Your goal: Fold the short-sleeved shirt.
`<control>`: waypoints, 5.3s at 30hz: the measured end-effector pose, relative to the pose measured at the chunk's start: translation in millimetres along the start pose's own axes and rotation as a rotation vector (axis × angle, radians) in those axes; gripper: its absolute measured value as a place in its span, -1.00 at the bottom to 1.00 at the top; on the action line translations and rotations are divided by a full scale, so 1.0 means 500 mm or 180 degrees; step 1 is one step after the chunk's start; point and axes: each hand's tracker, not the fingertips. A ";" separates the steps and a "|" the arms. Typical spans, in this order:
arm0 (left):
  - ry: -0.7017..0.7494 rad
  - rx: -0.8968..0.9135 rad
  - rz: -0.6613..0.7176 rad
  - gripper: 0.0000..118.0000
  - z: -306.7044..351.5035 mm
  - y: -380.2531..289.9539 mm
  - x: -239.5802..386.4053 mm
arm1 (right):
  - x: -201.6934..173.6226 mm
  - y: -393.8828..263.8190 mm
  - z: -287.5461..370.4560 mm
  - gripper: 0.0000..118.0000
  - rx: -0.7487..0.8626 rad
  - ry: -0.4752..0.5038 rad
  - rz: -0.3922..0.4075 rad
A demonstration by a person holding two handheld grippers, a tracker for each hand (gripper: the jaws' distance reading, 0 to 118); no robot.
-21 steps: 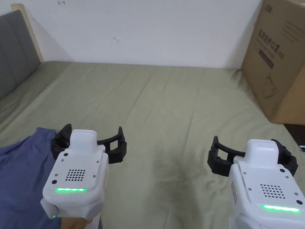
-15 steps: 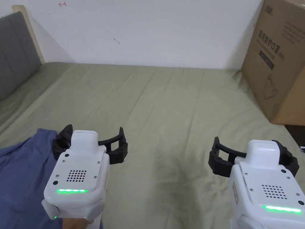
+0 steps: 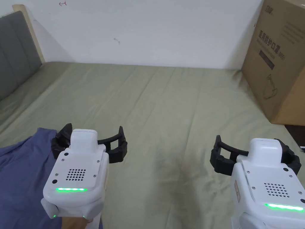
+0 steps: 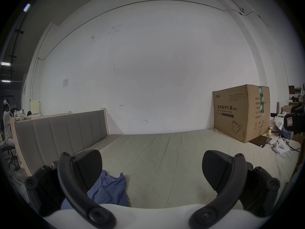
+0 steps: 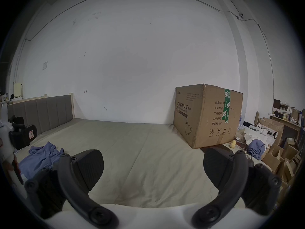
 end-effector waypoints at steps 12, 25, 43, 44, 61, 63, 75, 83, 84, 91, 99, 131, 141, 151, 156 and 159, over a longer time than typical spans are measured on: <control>-0.0015 -0.0008 0.0026 1.00 0.002 0.001 -0.005 | -0.001 0.005 0.001 0.99 0.0017 0.0031 0.0035; -0.0208 -0.0021 0.0153 -1.00 0.013 0.018 0.011 | -0.008 0.009 0.008 -1.00 0.0022 0.0005 0.0084; 0.0604 -0.0103 -0.0092 -1.00 0.093 0.009 -0.209 | -0.222 0.039 -0.030 -1.00 0.0120 0.0967 0.0055; 0.0674 -0.0122 -0.0089 -1.00 0.103 0.008 -0.230 | -0.246 0.041 -0.029 -1.00 0.0126 0.1058 0.0059; 0.1745 -0.0478 0.0007 -1.00 0.286 -0.037 -0.486 | -0.514 0.035 0.020 -1.00 0.0123 0.2041 0.0092; 0.1771 -0.0497 0.0031 -1.00 0.292 -0.043 -0.495 | -0.520 0.034 0.020 -1.00 0.0108 0.2065 0.0112; 0.1315 -0.1008 0.0384 -1.00 0.193 -0.063 -0.518 | -0.505 0.027 -0.019 -1.00 0.0053 0.1936 0.0212; 0.0936 -0.1966 0.0656 0.61 -0.012 -0.144 -0.530 | -0.477 0.007 -0.069 -1.00 -0.0065 0.1701 0.0317; 0.0894 -0.2100 0.0669 0.81 -0.039 -0.161 -0.527 | -0.474 0.003 -0.077 -1.00 -0.0095 0.1665 0.0334; 0.0729 -0.2809 0.0549 0.82 -0.188 -0.285 -0.492 | -0.439 -0.030 -0.127 -1.00 -0.0273 0.1497 0.0476; 0.0690 -0.3147 0.0461 0.14 -0.257 -0.363 -0.440 | -0.386 -0.061 -0.162 -1.00 -0.0446 0.1326 0.0577; -0.1470 -0.1018 0.0176 -0.98 -0.189 0.346 0.000 | -0.004 0.005 -0.039 -1.00 -0.0100 0.0503 0.0053; -0.2227 -0.1474 -0.0023 -0.98 -0.250 0.236 0.269 | 0.132 -0.007 -0.007 -1.00 -0.0113 0.0028 0.0033; -0.2570 -0.2473 -0.0238 -0.98 -0.236 -0.086 0.407 | 0.181 -0.049 -0.013 -1.00 -0.0309 -0.0171 0.0016; -0.2302 -0.3058 -0.0710 -0.98 -0.236 -0.229 0.436 | 0.174 -0.067 -0.020 -1.00 -0.0420 -0.0143 0.0019; -0.2142 -0.3191 -0.0677 -0.98 -0.236 -0.263 0.438 | 0.170 -0.071 -0.021 -1.00 -0.0463 -0.0126 0.0017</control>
